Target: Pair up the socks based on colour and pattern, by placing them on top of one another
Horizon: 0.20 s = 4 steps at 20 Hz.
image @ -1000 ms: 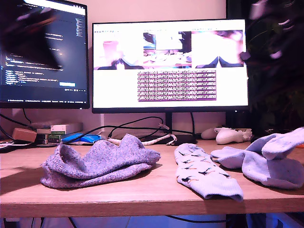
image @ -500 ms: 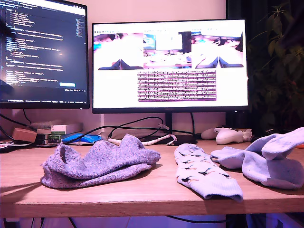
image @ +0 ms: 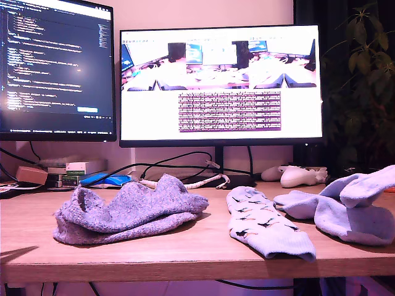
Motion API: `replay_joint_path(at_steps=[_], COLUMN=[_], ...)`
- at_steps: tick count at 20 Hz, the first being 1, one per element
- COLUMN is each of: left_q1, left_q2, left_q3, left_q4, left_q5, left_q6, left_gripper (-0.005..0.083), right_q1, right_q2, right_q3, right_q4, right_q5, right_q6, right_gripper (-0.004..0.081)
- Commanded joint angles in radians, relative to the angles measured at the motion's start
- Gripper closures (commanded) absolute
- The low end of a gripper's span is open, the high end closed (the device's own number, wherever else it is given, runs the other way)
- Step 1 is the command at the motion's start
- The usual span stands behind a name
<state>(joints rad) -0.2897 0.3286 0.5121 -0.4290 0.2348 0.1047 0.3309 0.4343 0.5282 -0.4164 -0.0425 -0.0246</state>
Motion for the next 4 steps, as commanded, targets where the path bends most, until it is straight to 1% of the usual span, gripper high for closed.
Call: replay_joint_path(at_steps=[1,4], left_q1=[0.002,0.002], left_q2=[-0.002,-0.002], left_q3=[-0.014,-0.014], left_q4=[-0.034,-0.111], left_q5=[0.0,0.0], left_q6=[0.0,0.0], left_gripper=[0.0792,0.0792], right_q1=[0.002,0.002], right_q2=[0.001,0.001], right_q3=[-0.01,-0.01], right_q4=[-0.034,-0.109], right_q5=[0.0,0.0], right_q6=[-0.002,-0.002], right_gripper=[0.0783,0.0783])
